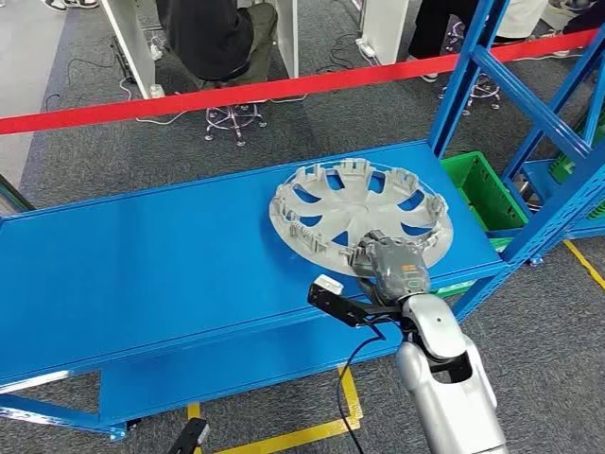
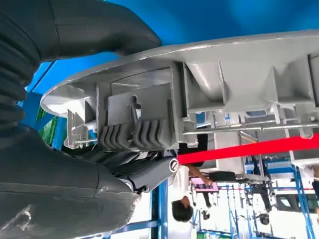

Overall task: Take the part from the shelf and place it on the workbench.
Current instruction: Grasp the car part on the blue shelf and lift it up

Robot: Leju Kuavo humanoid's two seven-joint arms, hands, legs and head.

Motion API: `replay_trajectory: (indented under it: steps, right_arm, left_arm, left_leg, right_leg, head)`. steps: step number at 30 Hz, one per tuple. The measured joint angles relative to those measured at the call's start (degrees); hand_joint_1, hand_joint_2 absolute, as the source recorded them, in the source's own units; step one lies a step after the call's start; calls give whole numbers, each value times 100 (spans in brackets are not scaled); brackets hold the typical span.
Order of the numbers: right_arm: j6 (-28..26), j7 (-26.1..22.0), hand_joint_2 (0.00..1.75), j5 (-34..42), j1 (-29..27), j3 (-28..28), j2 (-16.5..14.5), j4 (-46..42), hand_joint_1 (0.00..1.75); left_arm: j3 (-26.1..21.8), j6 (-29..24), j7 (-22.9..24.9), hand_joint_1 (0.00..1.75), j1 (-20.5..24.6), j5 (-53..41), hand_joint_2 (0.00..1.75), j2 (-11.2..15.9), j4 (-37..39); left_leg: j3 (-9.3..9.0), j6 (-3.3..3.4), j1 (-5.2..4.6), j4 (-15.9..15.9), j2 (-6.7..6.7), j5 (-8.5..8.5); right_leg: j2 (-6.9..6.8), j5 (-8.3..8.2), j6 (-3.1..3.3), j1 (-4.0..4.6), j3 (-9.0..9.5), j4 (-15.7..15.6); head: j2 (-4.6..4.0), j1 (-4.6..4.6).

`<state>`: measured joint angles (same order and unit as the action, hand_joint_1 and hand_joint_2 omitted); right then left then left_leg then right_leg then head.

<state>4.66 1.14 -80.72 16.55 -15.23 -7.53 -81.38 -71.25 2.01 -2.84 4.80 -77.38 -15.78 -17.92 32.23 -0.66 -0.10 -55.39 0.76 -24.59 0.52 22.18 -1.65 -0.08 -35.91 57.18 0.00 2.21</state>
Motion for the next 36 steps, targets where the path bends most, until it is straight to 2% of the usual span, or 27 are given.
replay_trajectory:
  steps: [10, 12, 15, 17, 22, 27, 30, 36]
  right_arm:
    - [2, -12, 175, 40, -78, 7, -10, -256, 175]
    - [67, -117, 175, 408, -82, 39, -40, -272, 175]
    - [301, -402, 175, 1564, -89, 154, -175, -296, 175]
    - [339, -481, 175, 1953, -91, 188, -254, -321, 175]
    - [3, -490, 175, 2298, -134, 208, -347, -563, 175]
    - [-266, -624, 175, 3037, -242, 261, -414, -1031, 175]
    - [-357, -781, 175, 3414, -322, 292, -441, -1397, 175]
    - [-864, -1087, 175, 3397, -554, 275, -452, -2441, 175]
  left_arm:
    - [0, -2, 0, 0, 0, -5, 175, -1, -1]
    - [-2, 7, 0, 0, 0, 18, 175, -1, -1]
    - [-5, 35, 0, 0, 3, 95, 175, 2, 0]
    - [-7, 53, 0, 0, 5, 115, 175, 5, 0]
    - [-9, 83, -18, 0, 4, 147, 175, -4, 0]
    - [-9, 144, -312, 0, 3, 215, 175, -47, 0]
    - [-9, 145, -334, 0, 3, 215, 175, -79, 0]
    - [-9, 115, -308, 0, -4, 187, 175, -166, 0]
  left_leg:
    - [1, 0, 0, 0, 0, 0]
    - [1, 0, 0, 0, 0, 0]
    - [1, 0, 1, 0, 0, 0]
    - [1, 0, 3, 0, 0, 0]
    - [2, -1, 4, 0, 0, 1]
    - [5, -1, 3, 0, 0, 1]
    - [9, -1, 3, 0, 1, 0]
    - [18, -1, 4, 0, 3, 0]
  right_leg:
    - [0, 0, 0, 0, 0, 0]
    - [1, 0, 0, 0, 0, 0]
    - [3, 0, 0, 0, -3, 1]
    - [2, 0, 0, 1, -3, 1]
    - [1, 0, 0, 4, -3, 2]
    - [1, -1, 0, 3, -4, 1]
    - [-1, -1, 0, 3, -8, 1]
    - [-6, 0, 0, 3, -16, 1]
  head:
    - [0, 1]
    - [0, 1]
    - [0, 2]
    - [0, 1]
    - [0, 1]
    - [0, 1]
    - [0, 1]
    - [0, 1]
